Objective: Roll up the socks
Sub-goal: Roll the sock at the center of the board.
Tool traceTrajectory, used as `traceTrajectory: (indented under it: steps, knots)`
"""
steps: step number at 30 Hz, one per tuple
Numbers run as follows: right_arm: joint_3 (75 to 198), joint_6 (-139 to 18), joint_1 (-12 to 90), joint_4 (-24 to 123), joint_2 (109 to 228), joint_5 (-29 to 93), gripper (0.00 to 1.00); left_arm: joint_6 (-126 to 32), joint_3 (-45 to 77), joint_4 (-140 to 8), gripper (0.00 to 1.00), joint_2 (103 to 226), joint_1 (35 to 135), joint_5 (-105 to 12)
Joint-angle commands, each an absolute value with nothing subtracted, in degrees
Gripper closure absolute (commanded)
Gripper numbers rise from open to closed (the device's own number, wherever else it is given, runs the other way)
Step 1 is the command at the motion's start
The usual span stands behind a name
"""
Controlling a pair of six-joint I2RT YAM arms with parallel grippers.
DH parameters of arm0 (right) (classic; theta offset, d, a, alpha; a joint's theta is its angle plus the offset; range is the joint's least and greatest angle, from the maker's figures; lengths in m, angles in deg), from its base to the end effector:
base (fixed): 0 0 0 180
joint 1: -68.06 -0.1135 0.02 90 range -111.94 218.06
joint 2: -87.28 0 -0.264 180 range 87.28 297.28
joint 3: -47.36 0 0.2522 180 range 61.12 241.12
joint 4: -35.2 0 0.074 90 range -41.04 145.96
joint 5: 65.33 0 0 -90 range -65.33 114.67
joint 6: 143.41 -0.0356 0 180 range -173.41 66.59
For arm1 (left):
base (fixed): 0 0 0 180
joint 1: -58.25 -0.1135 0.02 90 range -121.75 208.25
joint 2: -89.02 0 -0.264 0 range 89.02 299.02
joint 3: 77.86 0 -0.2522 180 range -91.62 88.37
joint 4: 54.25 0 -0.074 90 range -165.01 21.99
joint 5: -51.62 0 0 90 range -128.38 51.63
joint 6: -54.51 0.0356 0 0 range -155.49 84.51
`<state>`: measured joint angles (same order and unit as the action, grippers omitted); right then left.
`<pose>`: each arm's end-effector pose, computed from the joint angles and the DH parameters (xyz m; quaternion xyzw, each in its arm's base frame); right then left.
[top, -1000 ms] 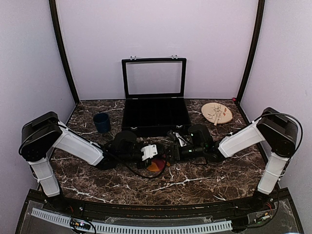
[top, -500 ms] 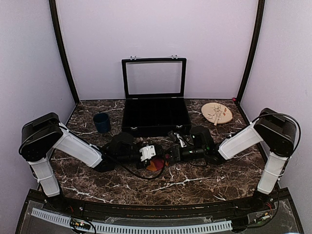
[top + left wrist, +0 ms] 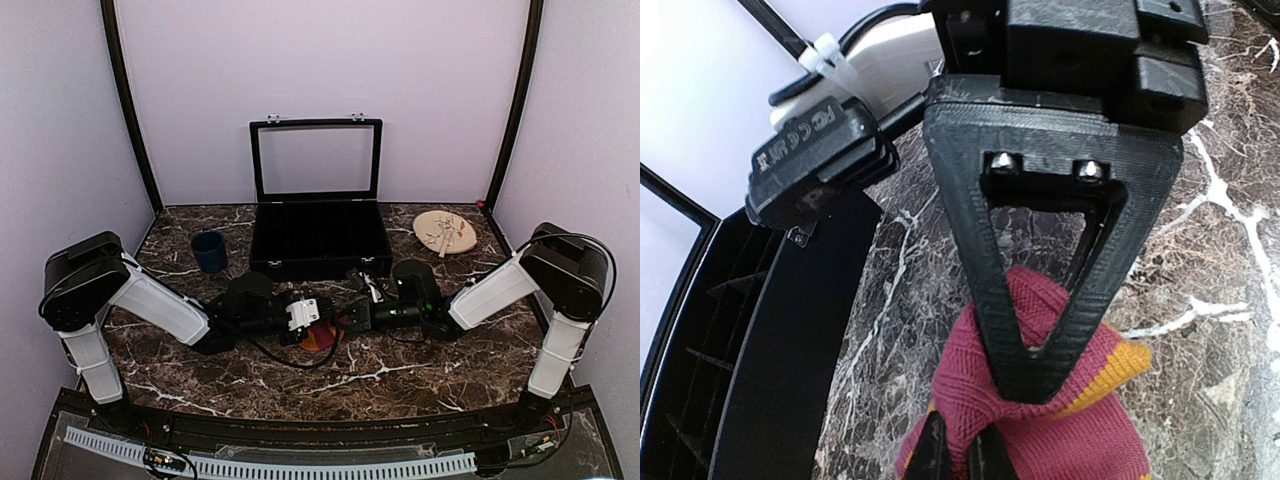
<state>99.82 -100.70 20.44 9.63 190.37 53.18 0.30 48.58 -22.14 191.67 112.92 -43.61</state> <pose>0.2133 0.2590 0.1311 -0.1345 0.8173 0.5238 0.1988 0.1984 -0.2855 0.1485 0.5891 0.5462 -0.1337 0.5803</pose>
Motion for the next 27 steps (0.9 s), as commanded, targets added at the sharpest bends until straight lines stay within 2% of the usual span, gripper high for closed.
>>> traceTrajectory:
  steps: [1,4,7,11,13,20,27]
  knots:
    - [99.3,-100.9,20.8,9.0,191.2,52.6,0.95,1.2,47.8,-20.0,0.94,191.6,113.4,-41.4]
    - [99.2,-100.7,20.7,9.5,190.7,52.2,1.00,1.9,47.9,-20.3,0.85,191.9,113.4,-41.0]
    - [99.3,-100.1,20.8,10.5,190.1,51.6,1.00,2.5,48.7,-19.7,0.76,192.1,113.4,-40.6]
    - [99.3,-99.6,20.8,11.5,189.5,50.9,1.00,2.7,49.3,-19.7,0.57,192.0,113.1,-39.8]
    - [99.3,-99.4,20.8,11.6,189.4,50.9,1.00,2.7,48.9,-20.9,0.53,191.8,112.7,-40.5]
    - [99.6,-98.5,20.4,12.9,188.3,50.8,1.00,2.5,47.7,-24.7,0.54,192.1,111.1,-42.2]
    - [100.8,-96.2,19.5,17.0,187.6,49.6,1.00,2.4,45.6,-26.8,0.79,194.2,109.8,-41.9]
